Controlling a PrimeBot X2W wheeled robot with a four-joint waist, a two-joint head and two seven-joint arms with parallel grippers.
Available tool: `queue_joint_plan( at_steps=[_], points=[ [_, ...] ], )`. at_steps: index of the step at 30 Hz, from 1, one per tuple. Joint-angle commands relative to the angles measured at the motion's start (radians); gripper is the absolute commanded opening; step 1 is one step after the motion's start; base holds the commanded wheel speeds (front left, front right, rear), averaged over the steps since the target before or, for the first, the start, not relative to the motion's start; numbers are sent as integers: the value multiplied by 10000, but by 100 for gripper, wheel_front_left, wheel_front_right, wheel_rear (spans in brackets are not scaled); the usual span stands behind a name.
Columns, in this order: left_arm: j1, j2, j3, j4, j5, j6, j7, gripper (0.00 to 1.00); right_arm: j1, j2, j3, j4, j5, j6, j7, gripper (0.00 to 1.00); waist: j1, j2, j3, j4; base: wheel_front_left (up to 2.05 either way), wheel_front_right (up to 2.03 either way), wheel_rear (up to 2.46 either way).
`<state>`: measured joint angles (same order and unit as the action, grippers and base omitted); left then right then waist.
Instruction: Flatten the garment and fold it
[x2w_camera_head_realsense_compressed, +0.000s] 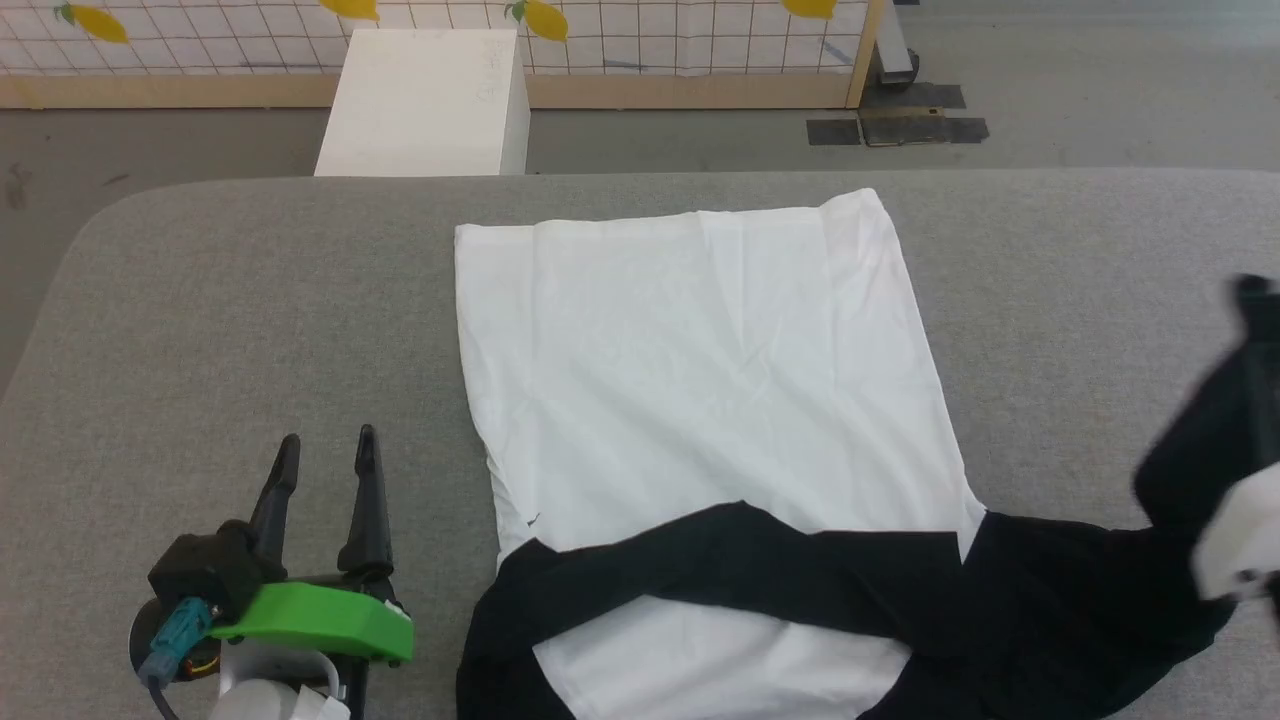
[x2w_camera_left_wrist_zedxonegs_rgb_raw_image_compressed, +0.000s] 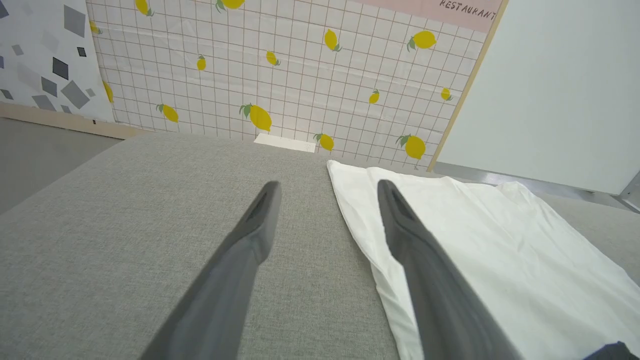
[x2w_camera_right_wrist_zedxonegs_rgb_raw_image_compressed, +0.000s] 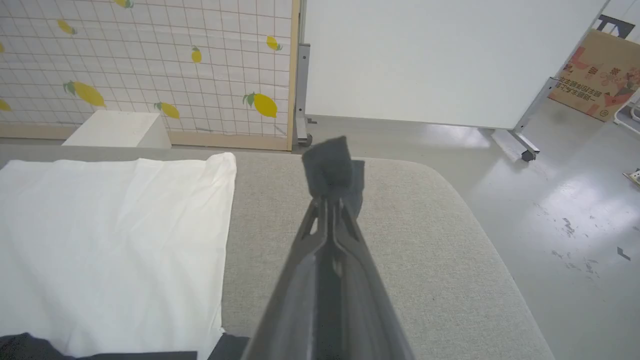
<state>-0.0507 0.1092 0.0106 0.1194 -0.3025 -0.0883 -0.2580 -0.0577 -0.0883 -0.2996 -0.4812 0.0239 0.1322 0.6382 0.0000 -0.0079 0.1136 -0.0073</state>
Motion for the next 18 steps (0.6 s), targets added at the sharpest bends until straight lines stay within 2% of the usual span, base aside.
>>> queue_joint_plan(
  at_steps=[1, 5, 9, 14, 17, 18],
  points=[
    [160, -33, 31, -16, 81, -46, -38, 100, 224, 57, 581, -313, 40, -15, 70, 0, 0, 77, -15, 11, 0, 0, 0],
    [136, -65, 2, -91, 183, -59, -38, 100, 480, 25, 2489, -678, 92, -15, 177, 0, 0, 77, -20, 62, 0, 0, 0],
    [82, -87, -26, -154, 291, -65, -38, 100, 277, -161, 4450, -180, 247, -15, 113, 0, 0, 77, 8, 112, 0, 0, 0],
    [-48, -130, -68, -223, 405, -66, -38, 100, -288, -257, 6700, 1154, 479, -15, -227, 0, 0, 77, 70, 274, 0, 0, 0],
    [-98, -156, -78, -266, 449, -68, -38, 100, -592, -133, 7568, 2027, 539, -15, -500, 0, 0, 77, 121, 366, 0, 0, 0],
    [-140, -190, -88, -295, 468, -75, -38, 100, -908, 49, 8279, 3012, 596, -15, -837, 0, 0, 77, 212, 446, 0, 0, 0]
  ],
)
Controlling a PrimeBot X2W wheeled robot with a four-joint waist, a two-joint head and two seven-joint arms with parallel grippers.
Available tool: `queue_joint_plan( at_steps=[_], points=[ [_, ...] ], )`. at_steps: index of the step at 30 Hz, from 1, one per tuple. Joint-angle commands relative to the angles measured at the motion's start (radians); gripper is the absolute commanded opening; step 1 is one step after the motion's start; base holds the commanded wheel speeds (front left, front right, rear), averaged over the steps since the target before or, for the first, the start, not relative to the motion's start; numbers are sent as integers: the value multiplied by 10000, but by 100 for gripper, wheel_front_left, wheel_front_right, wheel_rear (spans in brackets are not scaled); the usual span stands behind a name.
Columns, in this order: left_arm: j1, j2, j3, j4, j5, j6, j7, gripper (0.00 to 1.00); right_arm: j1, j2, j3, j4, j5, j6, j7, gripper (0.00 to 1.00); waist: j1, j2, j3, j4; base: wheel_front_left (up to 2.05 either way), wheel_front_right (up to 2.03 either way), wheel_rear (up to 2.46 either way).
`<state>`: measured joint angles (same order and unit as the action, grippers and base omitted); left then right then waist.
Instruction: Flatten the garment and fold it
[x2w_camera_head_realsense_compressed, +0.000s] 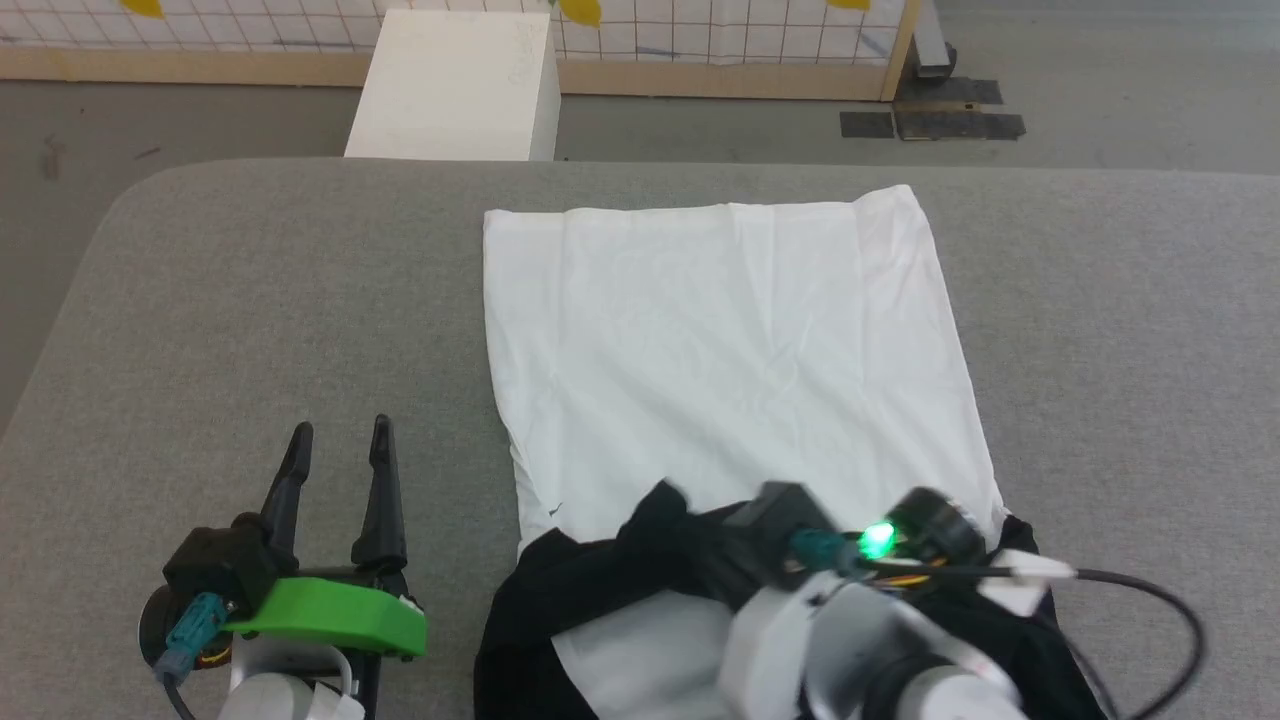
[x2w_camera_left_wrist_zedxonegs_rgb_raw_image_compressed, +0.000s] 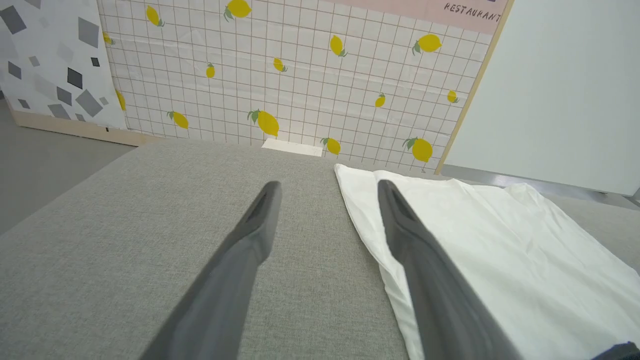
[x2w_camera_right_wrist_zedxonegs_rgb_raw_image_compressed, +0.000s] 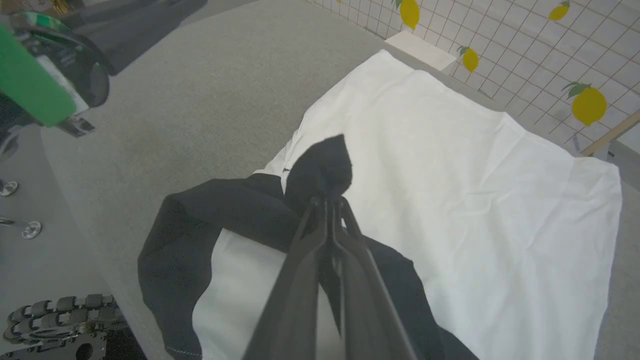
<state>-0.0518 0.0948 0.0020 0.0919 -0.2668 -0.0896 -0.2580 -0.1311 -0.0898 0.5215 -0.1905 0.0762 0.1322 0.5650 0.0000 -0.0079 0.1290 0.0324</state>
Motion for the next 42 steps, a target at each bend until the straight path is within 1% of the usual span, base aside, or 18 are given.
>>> queue_joint_plan(
  at_steps=[1, 6, 14, 20, 24, 25, 26, 30, 34, 36, 38, 42],
  points=[
    [-145, -57, -7, -26, 114, -63, -38, 100, -272, 113, 250, 390, 74, -15, -199, 0, 0, 77, 96, 74, 0, 0, 0],
    [-229, -112, -60, -19, 137, -85, -38, 100, -882, 288, 1334, 2026, 218, -15, -578, 0, 0, 77, 279, 182, 0, 0, 0],
    [-439, -174, -161, 64, 186, -123, -38, 100, -1978, 386, 2616, 4397, 631, -15, -950, 0, 0, 77, 558, 392, 0, 0, 0],
    [-525, -216, -222, 160, 208, -146, -38, 100, -2631, 393, 3844, 5383, 1573, -15, -1044, 0, 0, 77, 651, 521, 0, 0, 0],
    [-532, -238, -252, 245, 230, -157, -38, 100, -2885, 394, 4379, 5931, 2216, -15, -945, 0, 0, 77, 633, 562, 0, 0, 0],
    [-532, -241, -257, 263, 235, -160, -38, 100, -2906, 394, 4492, 5993, 2383, -15, -958, 36, 0, 77, 623, 565, 0, 0, 0],
    [-528, -243, -252, 283, 238, -164, -38, 100, -2915, 394, 4608, 6044, 2616, -15, -976, 100, 0, 77, 602, 558, 0, 0, 0],
    [-465, -247, -183, 348, 238, -178, -38, 100, -2920, 395, 4655, 5765, 3494, -15, -1211, 100, 0, 77, 437, 445, 0, 0, 0],
    [-343, -239, -106, 363, 239, -185, -38, 100, -2803, 395, 3928, 4784, 4140, -15, -2156, 100, 0, 77, 194, 249, 0, 0, 0],
    [-257, -209, -63, 345, 239, -186, -38, 100, -2739, 395, 3317, 4172, 4078, -15, -2755, 100, 0, 77, 81, 113, 0, 0, 0],
    [-187, -164, -22, 317, 244, -180, -38, 100, -2582, 381, 2484, 3579, 3873, -15, -3208, 100, 0, 77, -14, -50, 0, 0, 0],
    [-171, -70, 17, 270, 253, -152, -38, 100, -2037, 284, 456, 2337, 3001, -15, -4007, 100, 0, 77, -88, -363, 0, 0, 0]
  ],
)
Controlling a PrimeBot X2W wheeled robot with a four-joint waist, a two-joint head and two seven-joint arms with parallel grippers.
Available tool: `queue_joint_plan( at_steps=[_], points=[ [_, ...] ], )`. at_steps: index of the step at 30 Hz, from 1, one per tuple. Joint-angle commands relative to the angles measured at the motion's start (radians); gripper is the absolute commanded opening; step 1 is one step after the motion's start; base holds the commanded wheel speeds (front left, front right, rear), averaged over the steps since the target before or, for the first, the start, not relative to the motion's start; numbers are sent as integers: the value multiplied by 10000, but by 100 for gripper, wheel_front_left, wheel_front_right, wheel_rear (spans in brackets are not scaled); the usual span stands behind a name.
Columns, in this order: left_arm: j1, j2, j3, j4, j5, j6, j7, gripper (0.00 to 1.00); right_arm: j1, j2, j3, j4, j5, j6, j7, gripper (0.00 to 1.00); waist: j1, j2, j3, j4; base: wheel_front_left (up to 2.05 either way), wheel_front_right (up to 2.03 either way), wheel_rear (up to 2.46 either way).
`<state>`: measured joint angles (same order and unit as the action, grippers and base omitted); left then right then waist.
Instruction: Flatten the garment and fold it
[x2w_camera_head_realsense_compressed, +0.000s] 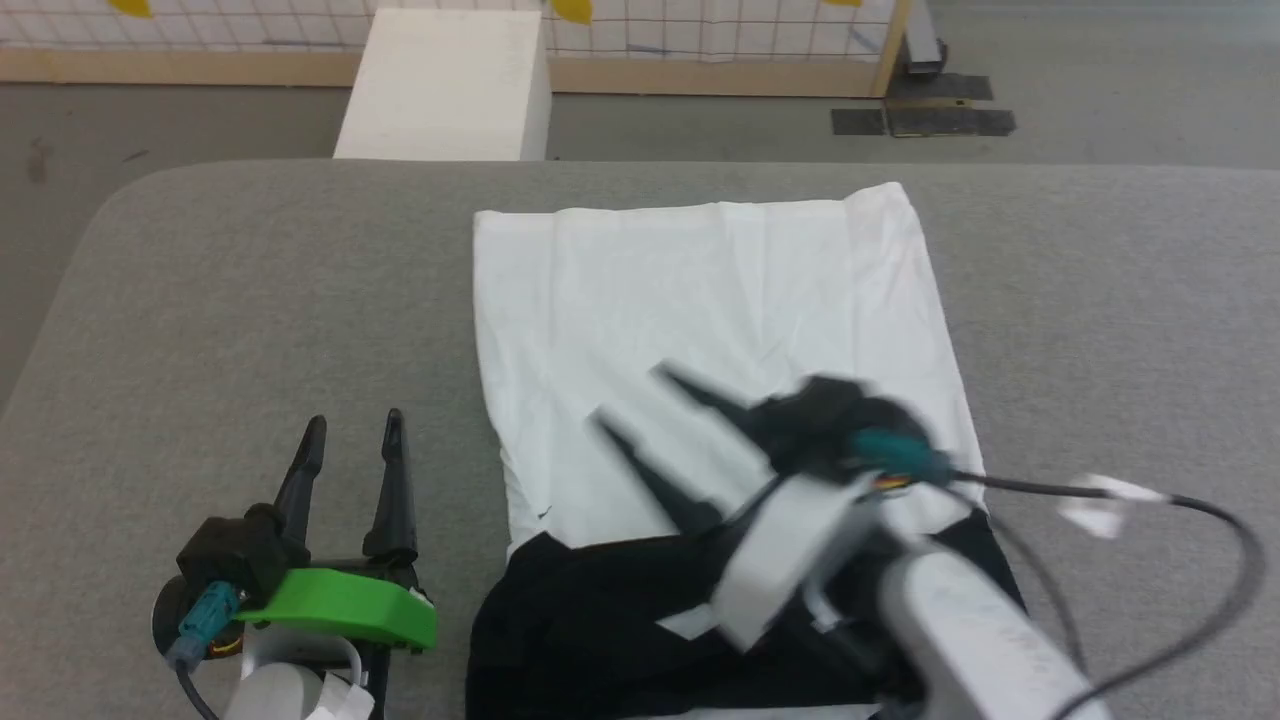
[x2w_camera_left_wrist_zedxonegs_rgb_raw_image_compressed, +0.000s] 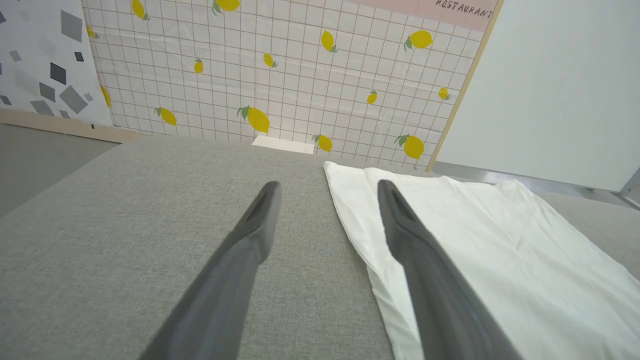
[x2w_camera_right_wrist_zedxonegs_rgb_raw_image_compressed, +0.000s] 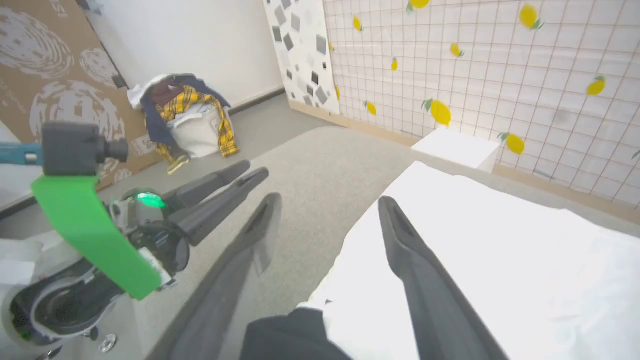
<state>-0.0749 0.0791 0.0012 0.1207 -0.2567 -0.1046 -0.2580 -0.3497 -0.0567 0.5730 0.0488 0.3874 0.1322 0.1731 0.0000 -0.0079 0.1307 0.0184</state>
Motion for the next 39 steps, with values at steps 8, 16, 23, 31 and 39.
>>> queue_joint_plan(
  at_steps=[8, 16, 23, 31, 39],
  points=[
    [-743, 213, -19, 208, 116, 68, 169, 100, 1468, 2, -3511, -1384, -1808, -15, -1337, 100, 0, 77, 222, -666, 0, 0, 0],
    [-3046, 1223, -244, 1277, -70, -143, 1122, 100, 2087, 47, -5122, -1555, -2258, -15, -1547, 100, 0, 77, 1185, -1103, 0, 0, 0],
    [-5533, 2919, -973, 2319, -1013, -254, 3703, 100, 1777, 60, -5158, -1731, -2055, -15, -1657, 100, 0, 77, 2368, -1786, 0, 0, 0],
    [-7551, 4029, -1063, 3209, -1891, -226, 6283, 100, 1357, 62, -4924, -1546, -1734, -15, -2070, 100, 0, 77, 3534, -2494, 0, 0, 0],
    [-8407, 4437, -1071, 3687, -1921, 313, 8068, 100, 1034, 63, -4787, -1302, -1819, -15, -2480, 100, 0, 77, 4250, -2969, 0, 0, 0]
  ],
)
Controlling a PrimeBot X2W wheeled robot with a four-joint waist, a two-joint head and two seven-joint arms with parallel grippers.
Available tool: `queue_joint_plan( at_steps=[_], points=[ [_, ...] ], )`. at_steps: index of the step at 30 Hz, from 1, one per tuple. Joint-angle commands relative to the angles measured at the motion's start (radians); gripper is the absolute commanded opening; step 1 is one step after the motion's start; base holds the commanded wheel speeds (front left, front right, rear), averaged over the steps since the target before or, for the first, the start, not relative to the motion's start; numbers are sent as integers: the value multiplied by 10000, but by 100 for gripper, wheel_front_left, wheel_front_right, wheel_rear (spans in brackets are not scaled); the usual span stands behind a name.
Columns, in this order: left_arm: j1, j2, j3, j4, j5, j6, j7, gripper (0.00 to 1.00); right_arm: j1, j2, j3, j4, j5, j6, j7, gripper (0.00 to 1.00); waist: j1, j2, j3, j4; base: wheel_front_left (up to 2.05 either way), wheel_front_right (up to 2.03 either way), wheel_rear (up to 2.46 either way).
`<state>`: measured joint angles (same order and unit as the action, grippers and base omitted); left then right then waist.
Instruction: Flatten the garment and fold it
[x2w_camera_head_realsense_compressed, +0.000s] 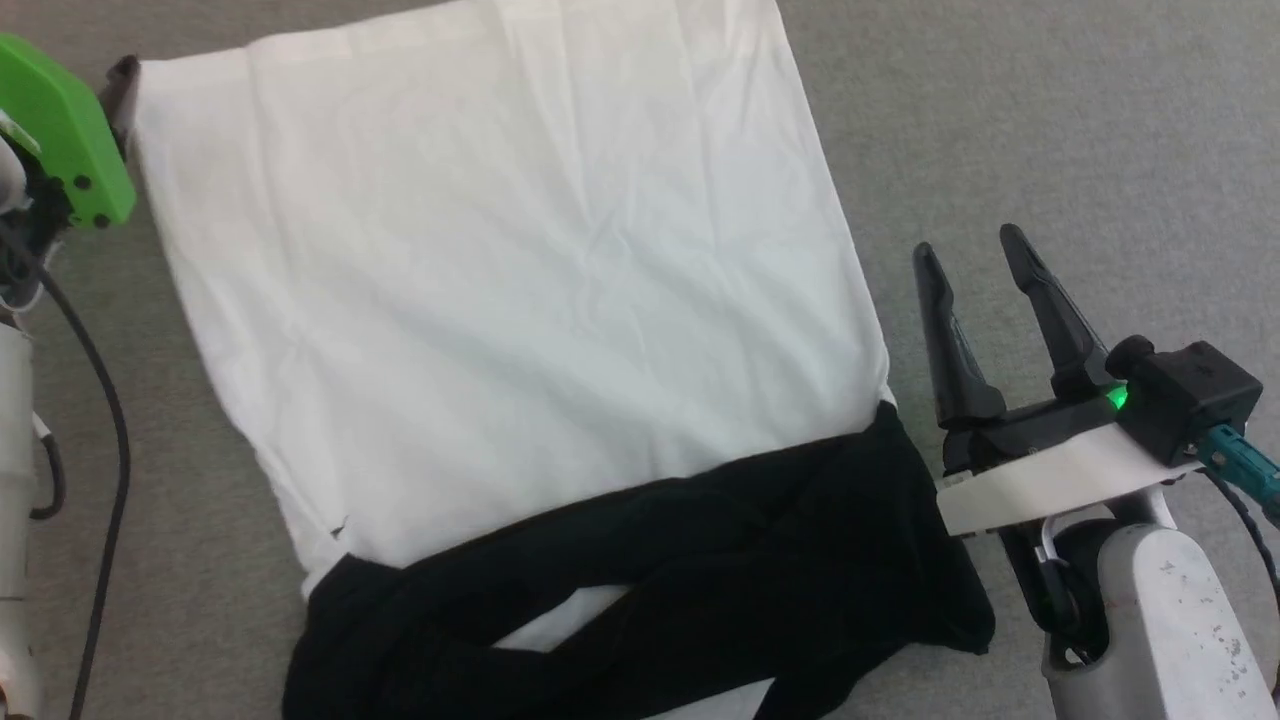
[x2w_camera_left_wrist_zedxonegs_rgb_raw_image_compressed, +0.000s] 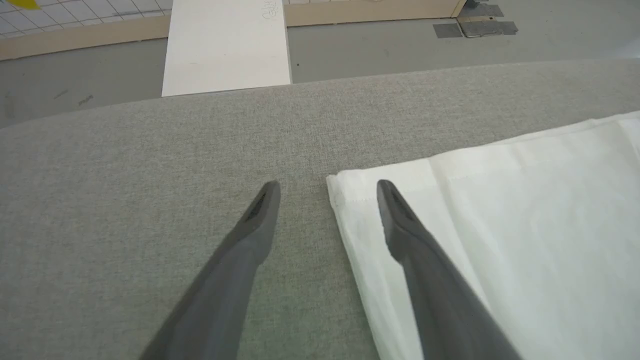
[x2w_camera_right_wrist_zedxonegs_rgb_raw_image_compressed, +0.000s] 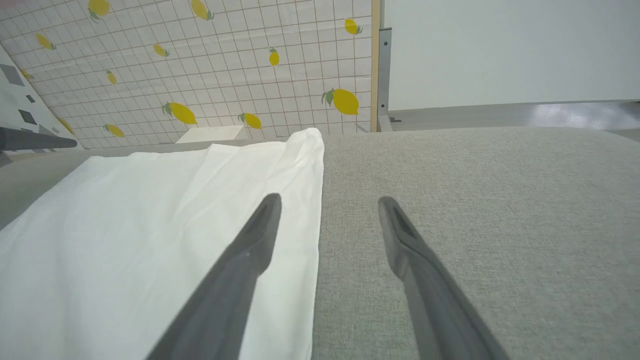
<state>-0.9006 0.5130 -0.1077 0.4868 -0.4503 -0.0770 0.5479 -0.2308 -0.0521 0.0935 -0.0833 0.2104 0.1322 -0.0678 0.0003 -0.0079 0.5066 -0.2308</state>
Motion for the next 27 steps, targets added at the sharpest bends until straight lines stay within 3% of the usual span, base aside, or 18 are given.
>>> queue_joint_plan(
  at_steps=[1, 12, 13, 14, 15, 22, 27],
  points=[
    [-184, 149, 5, 54, 46, 142, 213, 100, -185, 17, 26, 40, -84, -15, -120, 100, -3, 77, 547, -525, 0, 0, 0],
    [-86, 361, 4, 75, 23, 1212, 2224, 100, -221, 18, 94, 72, -198, -15, -210, 100, -3, 77, 716, -704, 0, 0, 0],
    [-43, 349, -15, 40, -28, 1275, 2508, 77, -214, 18, 90, 62, -241, -15, -186, 100, -3, 77, 705, -701, 0, 0, 0],
    [-14, 349, -35, -14, -56, 1308, 2692, 44, -208, 18, 79, 50, -276, -15, -165, 100, -3, 77, 700, -695, 0, 0, 0],
    [19, 349, -45, -109, -99, 1333, 2860, 0, -211, 18, 64, 25, -336, -15, -135, 100, -3, 77, 695, -689, 0, 0, 0],
    [201, 367, -92, -771, -221, 1264, 2898, 0, -672, 18, 106, -198, -815, -15, 256, 100, -3, 77, 686, -601, 0, 0, 0],
    [81, 314, -218, -994, -231, 1097, 2672, 0, -2248, -269, 479, 172, -819, -15, 1494, 100, -3, 77, 708, -433, 0, 0, 0]
  ],
)
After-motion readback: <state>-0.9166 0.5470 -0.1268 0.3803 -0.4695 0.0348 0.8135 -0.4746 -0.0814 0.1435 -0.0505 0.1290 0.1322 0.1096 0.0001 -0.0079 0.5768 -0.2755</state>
